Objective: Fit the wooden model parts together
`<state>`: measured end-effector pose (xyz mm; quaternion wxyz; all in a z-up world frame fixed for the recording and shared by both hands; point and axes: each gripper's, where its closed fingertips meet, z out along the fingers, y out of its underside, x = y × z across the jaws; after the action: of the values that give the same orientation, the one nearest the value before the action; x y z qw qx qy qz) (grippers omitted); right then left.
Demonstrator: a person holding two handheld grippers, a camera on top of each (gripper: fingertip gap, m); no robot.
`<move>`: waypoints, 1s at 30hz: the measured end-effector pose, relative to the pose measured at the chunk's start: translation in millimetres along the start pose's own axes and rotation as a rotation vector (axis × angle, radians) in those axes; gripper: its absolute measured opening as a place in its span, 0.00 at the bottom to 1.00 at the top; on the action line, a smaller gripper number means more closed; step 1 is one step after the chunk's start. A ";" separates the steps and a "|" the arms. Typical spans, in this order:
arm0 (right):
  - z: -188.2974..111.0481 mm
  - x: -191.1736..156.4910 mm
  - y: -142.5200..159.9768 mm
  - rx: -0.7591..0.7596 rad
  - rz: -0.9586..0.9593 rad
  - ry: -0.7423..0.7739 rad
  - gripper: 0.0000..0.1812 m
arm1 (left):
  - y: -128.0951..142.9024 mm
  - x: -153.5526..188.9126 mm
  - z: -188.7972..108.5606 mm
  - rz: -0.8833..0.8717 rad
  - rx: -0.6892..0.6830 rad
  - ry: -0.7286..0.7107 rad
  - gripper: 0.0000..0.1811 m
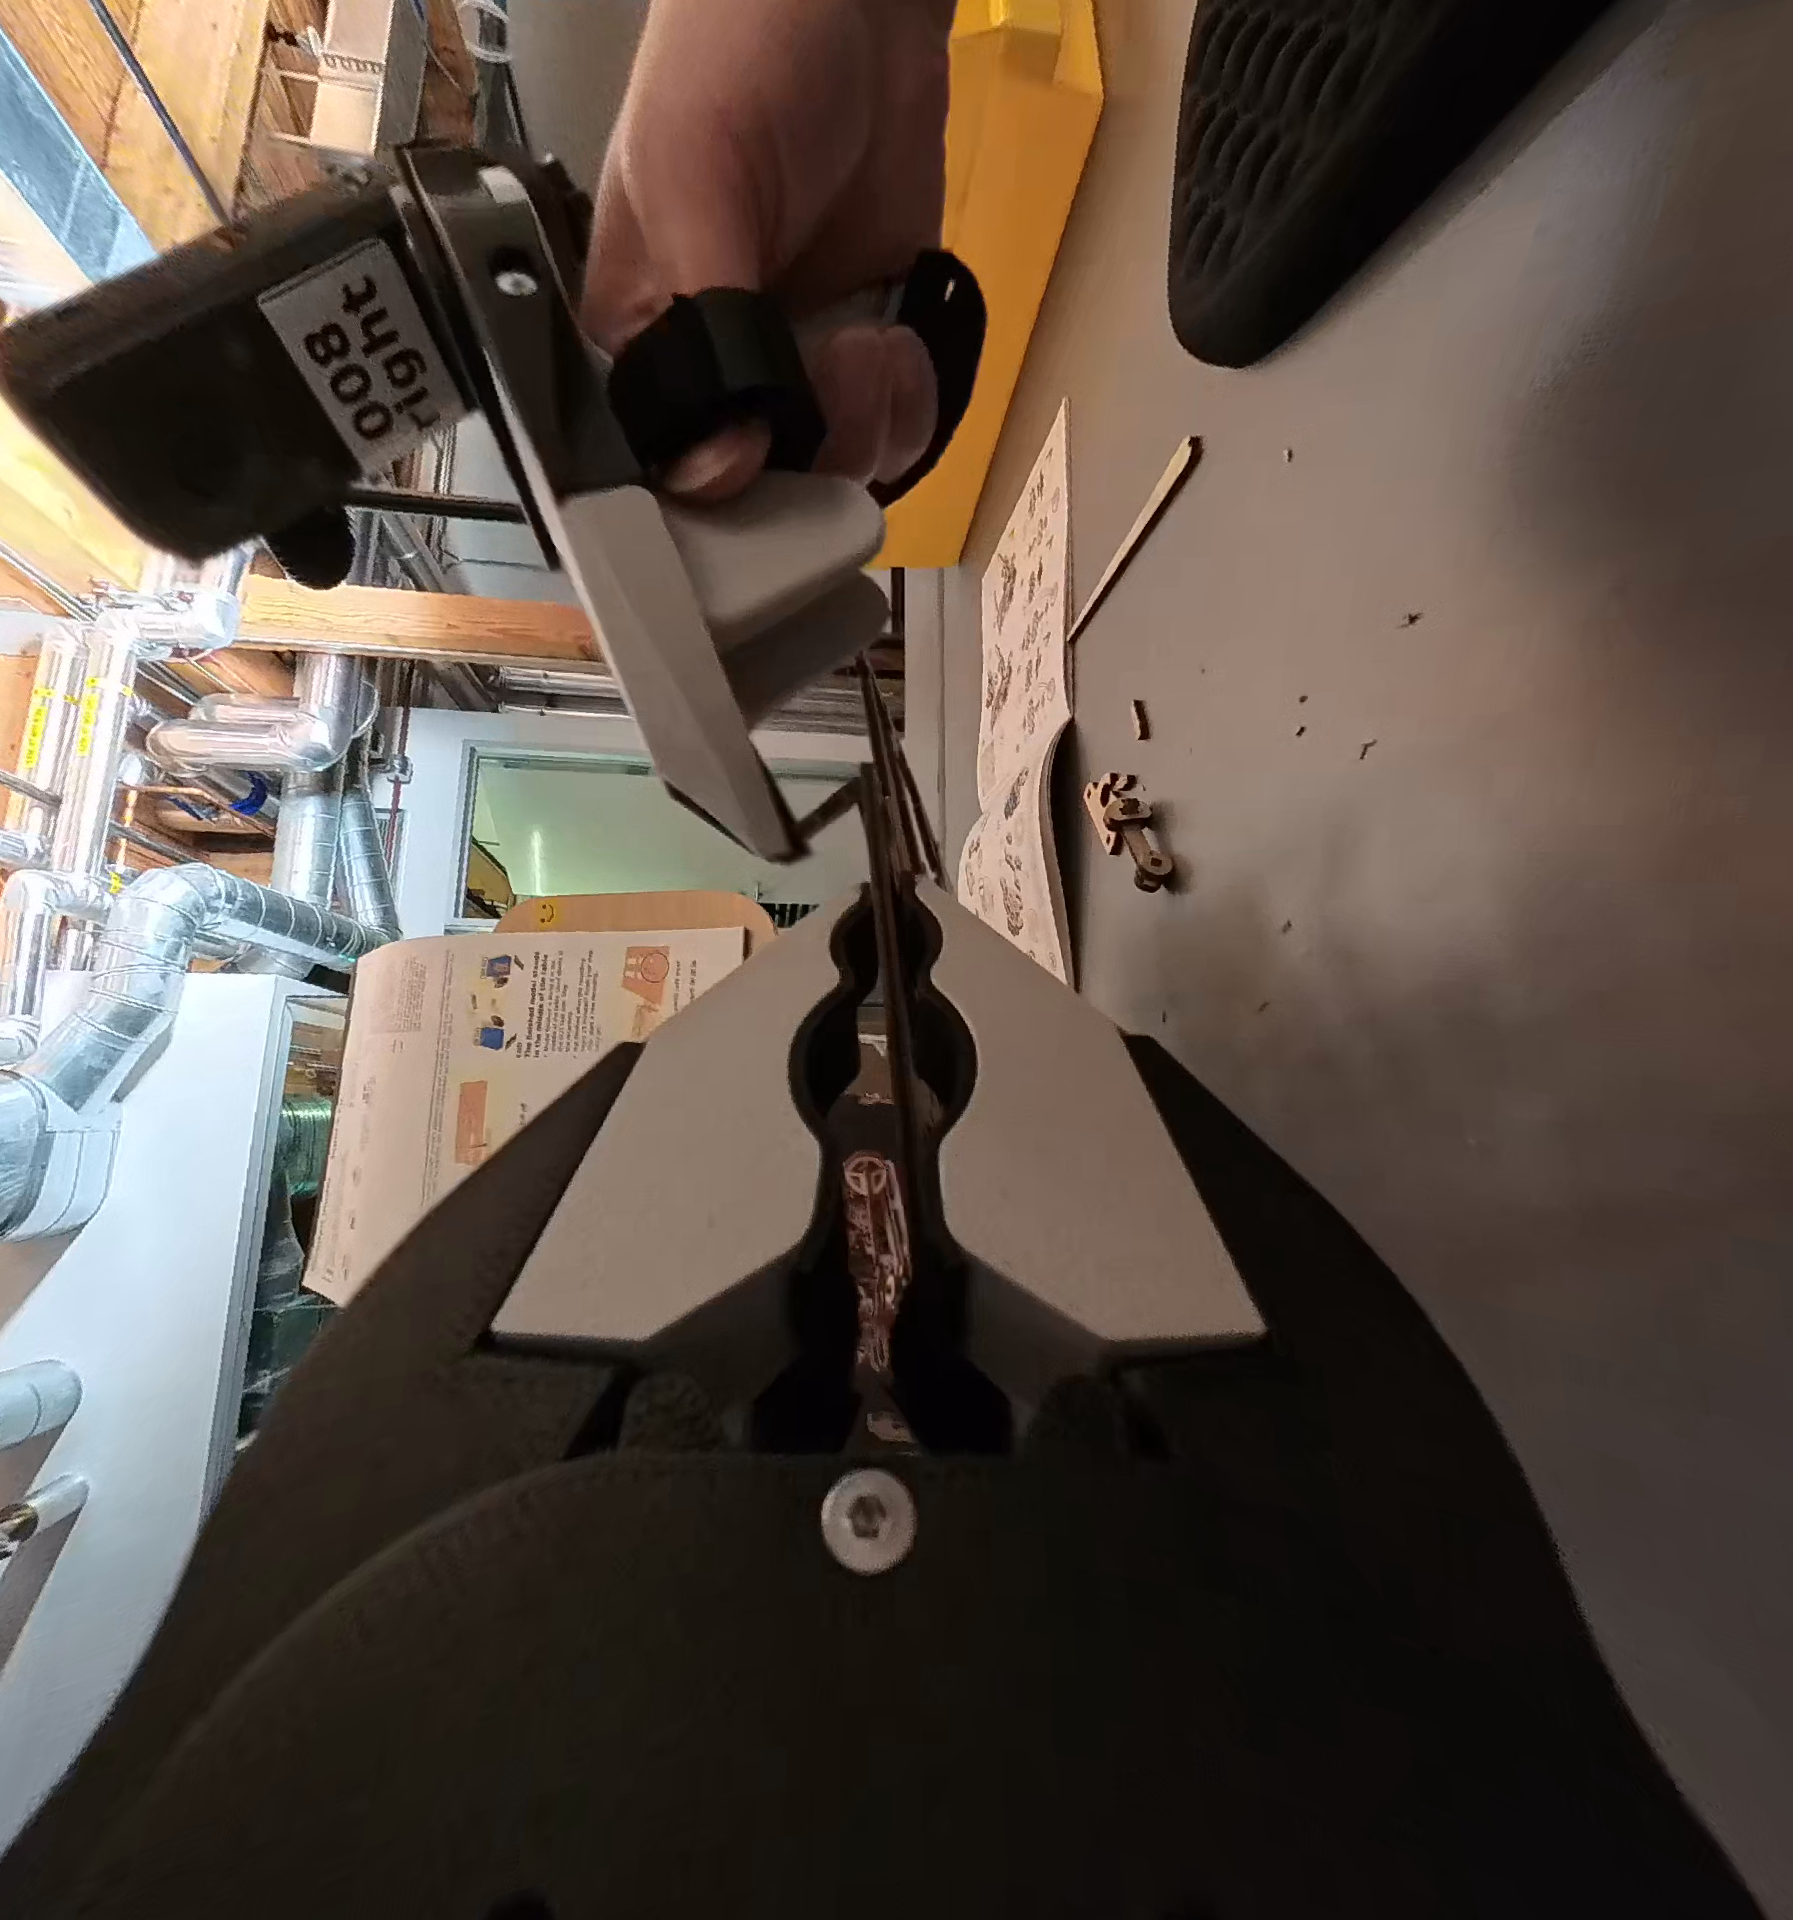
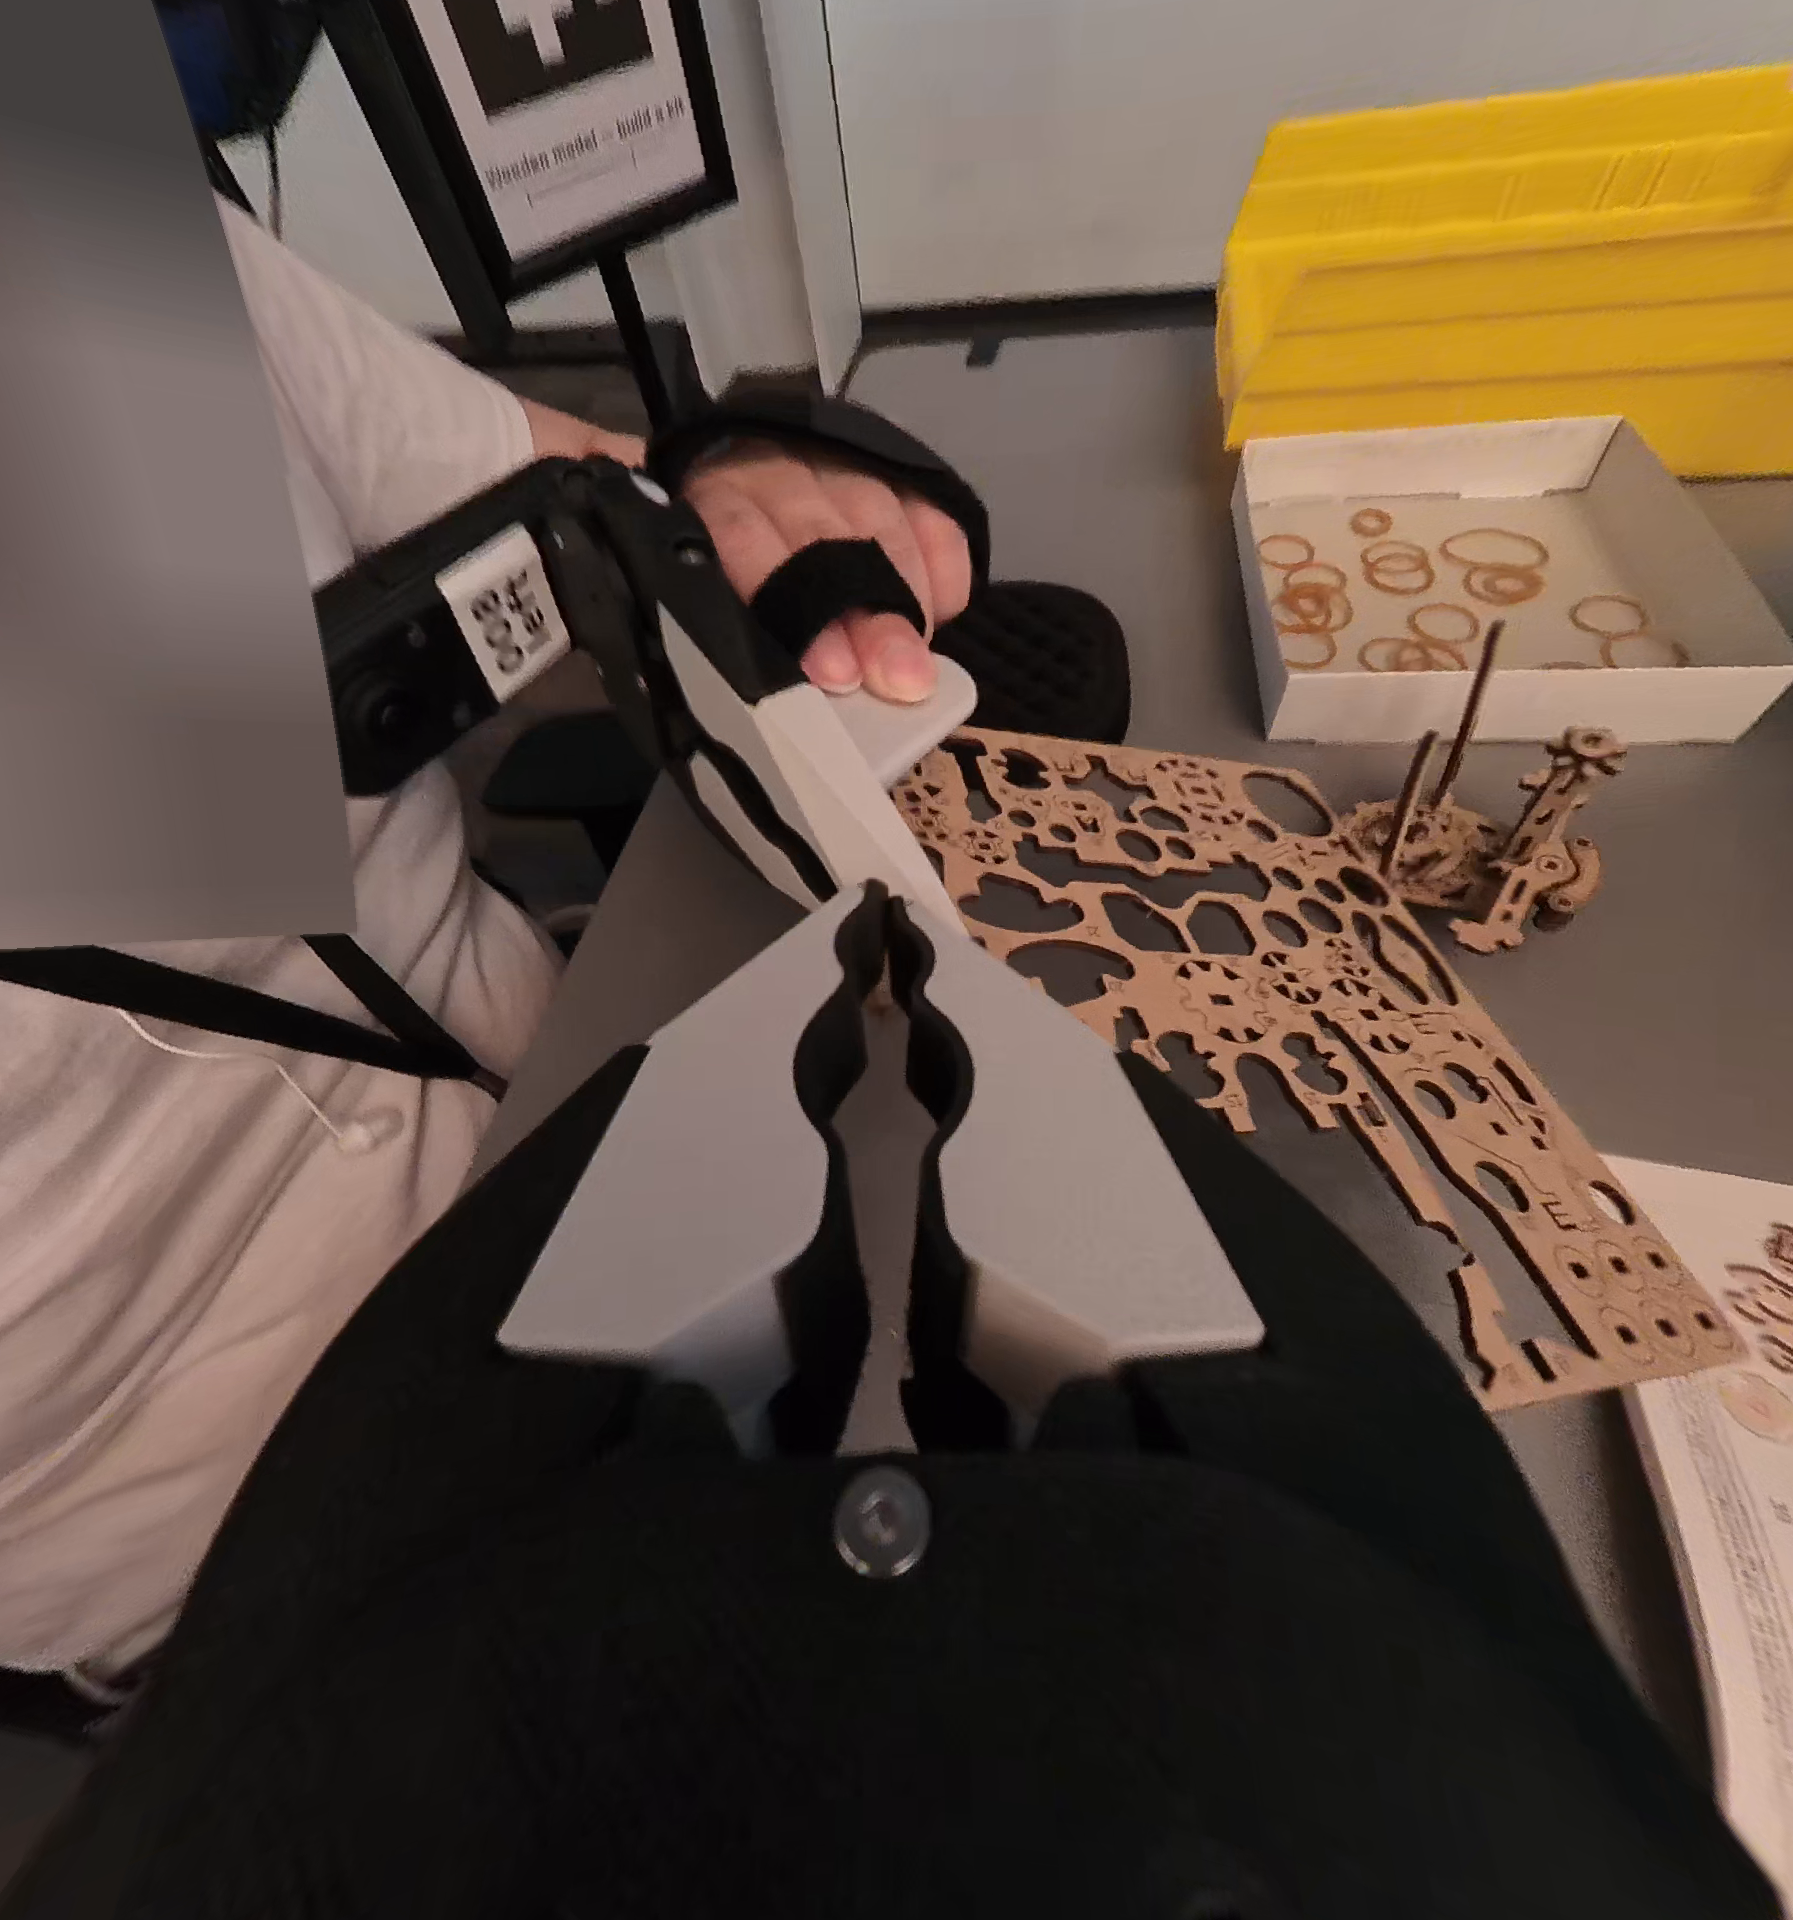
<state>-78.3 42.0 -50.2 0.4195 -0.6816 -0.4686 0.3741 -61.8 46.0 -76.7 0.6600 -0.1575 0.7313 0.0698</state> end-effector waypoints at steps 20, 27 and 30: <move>2.7 9.2 18.8 -0.013 0.027 0.031 0.01 | 10.4 4.4 5.6 -0.005 -0.032 0.023 0.00; -14.5 10.7 0.0 0.070 -0.025 0.081 0.00 | 15.0 4.7 5.2 0.019 -0.052 0.014 0.00; -41.5 22.6 9.8 0.046 -0.039 0.199 0.00 | 15.3 4.9 4.1 0.018 -0.057 0.014 0.00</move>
<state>-31.2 52.3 -46.7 0.4869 -0.6961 -0.4292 0.3069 -63.3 61.0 -83.6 0.6496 -0.1702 0.7348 0.0955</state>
